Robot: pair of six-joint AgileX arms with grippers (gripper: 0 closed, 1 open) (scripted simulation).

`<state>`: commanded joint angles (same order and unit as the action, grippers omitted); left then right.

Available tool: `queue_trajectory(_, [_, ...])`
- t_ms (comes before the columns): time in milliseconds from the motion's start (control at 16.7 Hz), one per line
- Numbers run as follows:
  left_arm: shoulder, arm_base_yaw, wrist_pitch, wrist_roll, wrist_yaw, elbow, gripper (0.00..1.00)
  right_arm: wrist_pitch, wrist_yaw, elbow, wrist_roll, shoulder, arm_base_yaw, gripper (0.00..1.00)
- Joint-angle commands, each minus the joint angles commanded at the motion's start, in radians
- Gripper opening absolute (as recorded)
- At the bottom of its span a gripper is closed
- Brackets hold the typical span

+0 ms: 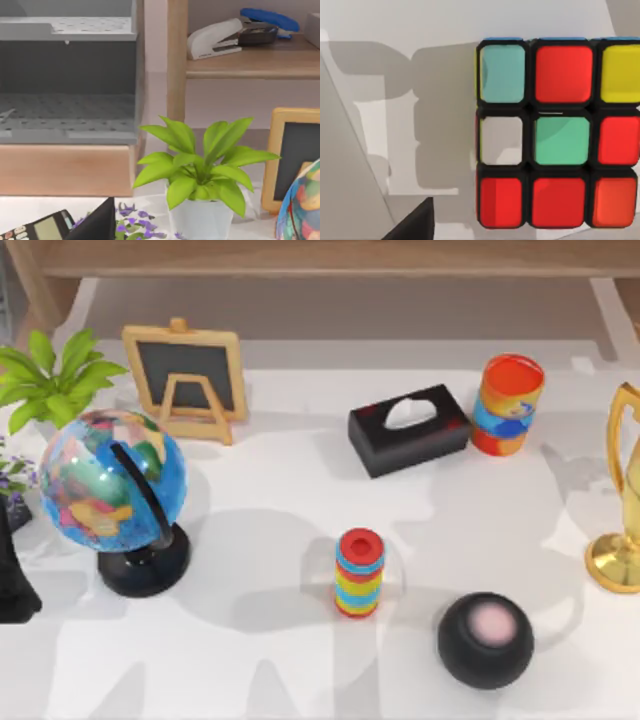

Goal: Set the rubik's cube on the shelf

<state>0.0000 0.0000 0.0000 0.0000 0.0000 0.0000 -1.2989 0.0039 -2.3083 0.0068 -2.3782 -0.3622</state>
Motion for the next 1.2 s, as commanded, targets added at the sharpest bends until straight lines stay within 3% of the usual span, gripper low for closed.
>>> queue_trajectory(660, [0.0,0.0,0.0,0.0,0.0,0.0,1.0,0.154,0.004,0.059,0.002,-0.097,0.005,1.0])
queue_trajectory(1200, [0.0,0.0,0.0,0.0,0.0,0.0,1.0,0.154,0.004,0.059,0.002,-0.097,0.005,0.32])
